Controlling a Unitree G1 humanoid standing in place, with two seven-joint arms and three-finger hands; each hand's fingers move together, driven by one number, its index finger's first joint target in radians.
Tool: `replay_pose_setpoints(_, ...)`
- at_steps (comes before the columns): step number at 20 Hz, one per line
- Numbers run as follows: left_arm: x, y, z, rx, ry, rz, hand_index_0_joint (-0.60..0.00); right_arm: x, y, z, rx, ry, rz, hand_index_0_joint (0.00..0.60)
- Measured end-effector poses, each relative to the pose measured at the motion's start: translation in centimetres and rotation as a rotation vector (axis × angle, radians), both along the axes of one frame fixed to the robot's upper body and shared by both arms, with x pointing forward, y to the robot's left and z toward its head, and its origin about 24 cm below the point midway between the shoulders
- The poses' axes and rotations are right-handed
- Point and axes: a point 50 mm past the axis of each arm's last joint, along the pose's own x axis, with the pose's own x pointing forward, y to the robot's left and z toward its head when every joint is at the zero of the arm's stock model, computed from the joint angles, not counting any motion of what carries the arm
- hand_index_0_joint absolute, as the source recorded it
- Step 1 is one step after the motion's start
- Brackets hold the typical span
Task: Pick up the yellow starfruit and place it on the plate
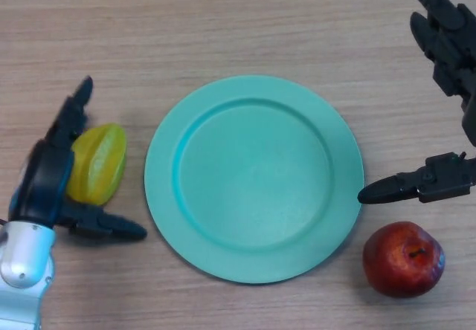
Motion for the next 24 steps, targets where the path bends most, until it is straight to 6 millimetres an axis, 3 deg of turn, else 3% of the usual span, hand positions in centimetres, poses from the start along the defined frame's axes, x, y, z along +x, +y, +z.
replay_pose_setpoints(6, -0.3, -0.1, 0.4, 0.009, 0.017, -0.049, 0.0, -0.1, 0.0, -0.1, -0.002, 0.008, 0.002, 0.0)
replay_pose_setpoints(7, -0.3, 0.0, 0.4, 0.008, 0.017, -0.047, -0.05, -0.1, 0.0, -0.1, -0.003, 0.006, 0.003, 0.0)
replay_pose_setpoints(10, -0.4, 0.2, 0.5, 0.014, 0.006, -0.029, -0.451, -0.3, 0.2, 0.3, -0.004, -0.005, 0.008, 0.0)
replay_pose_setpoints(11, -0.4, 0.4, 0.6, 0.025, -0.006, -0.017, -0.55, -0.4, 0.3, 0.4, -0.004, -0.007, 0.011, 0.0)
replay_pose_setpoints(12, -0.5, 0.7, 0.8, 0.055, -0.026, -0.007, -0.6, -0.4, 0.4, 0.5, -0.002, -0.001, 0.013, 0.0)
replay_pose_setpoints(19, -1.4, 1.3, 1.5, 0.078, -0.061, 0.011, -0.6, -0.7, 0.7, 0.5, 0.004, 0.049, 0.012, 0.0)
replay_pose_setpoints(21, -1.8, 1.1, 2.7, 0.099, -0.083, -0.025, -0.6, -1.0, 0.9, 0.7, -0.003, 0.042, 0.028, 0.0)
replay_pose_setpoints(24, -2.5, 1.0, 6.1, 0.119, -0.205, -0.049, -0.6, -1.2, 1.0, 0.7, 0.005, 0.04, 0.035, 0.0)
